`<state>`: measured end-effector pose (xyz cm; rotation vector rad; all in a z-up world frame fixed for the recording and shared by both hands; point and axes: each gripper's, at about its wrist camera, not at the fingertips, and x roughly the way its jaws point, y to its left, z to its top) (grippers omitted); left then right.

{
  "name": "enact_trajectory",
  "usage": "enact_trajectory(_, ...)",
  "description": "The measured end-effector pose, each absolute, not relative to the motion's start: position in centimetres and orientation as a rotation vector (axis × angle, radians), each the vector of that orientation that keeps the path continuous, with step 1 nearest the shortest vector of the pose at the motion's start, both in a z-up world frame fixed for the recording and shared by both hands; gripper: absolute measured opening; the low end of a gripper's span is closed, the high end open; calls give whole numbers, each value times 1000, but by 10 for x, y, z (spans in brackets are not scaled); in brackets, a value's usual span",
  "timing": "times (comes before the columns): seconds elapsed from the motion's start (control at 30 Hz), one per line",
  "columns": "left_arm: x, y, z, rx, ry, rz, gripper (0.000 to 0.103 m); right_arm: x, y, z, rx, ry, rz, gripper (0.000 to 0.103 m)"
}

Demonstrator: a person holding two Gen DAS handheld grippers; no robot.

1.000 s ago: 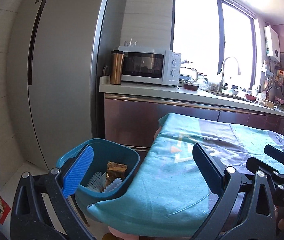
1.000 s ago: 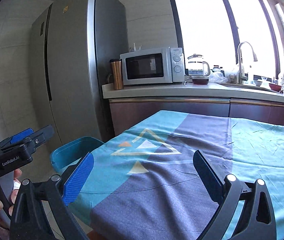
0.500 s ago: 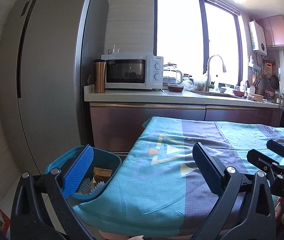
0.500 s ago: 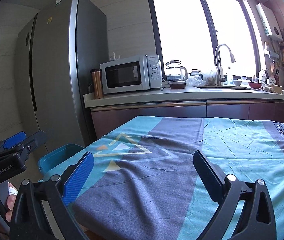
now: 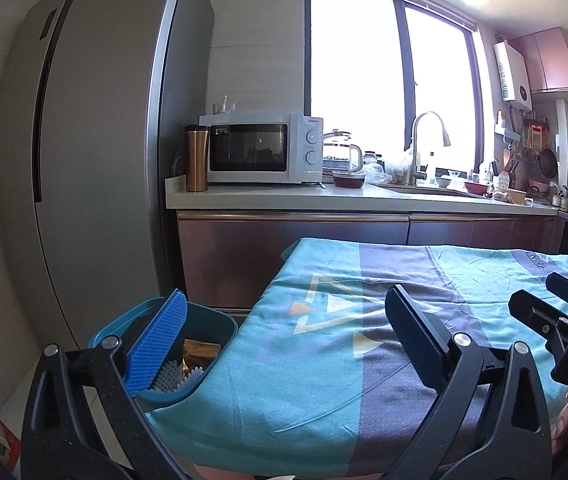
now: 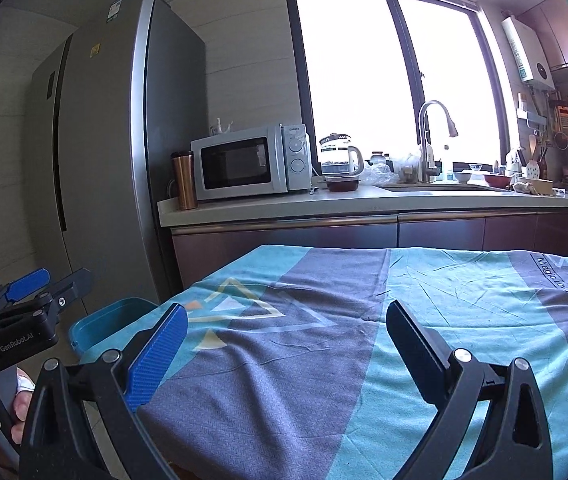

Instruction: Collect trash

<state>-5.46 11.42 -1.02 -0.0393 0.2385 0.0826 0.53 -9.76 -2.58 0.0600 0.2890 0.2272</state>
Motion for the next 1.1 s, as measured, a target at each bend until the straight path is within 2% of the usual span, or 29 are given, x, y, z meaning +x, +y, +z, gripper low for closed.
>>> enact_trajectory(1.1,-50,109,-13,-29,227,93,98,8,-108,-26,72,287,207,96)
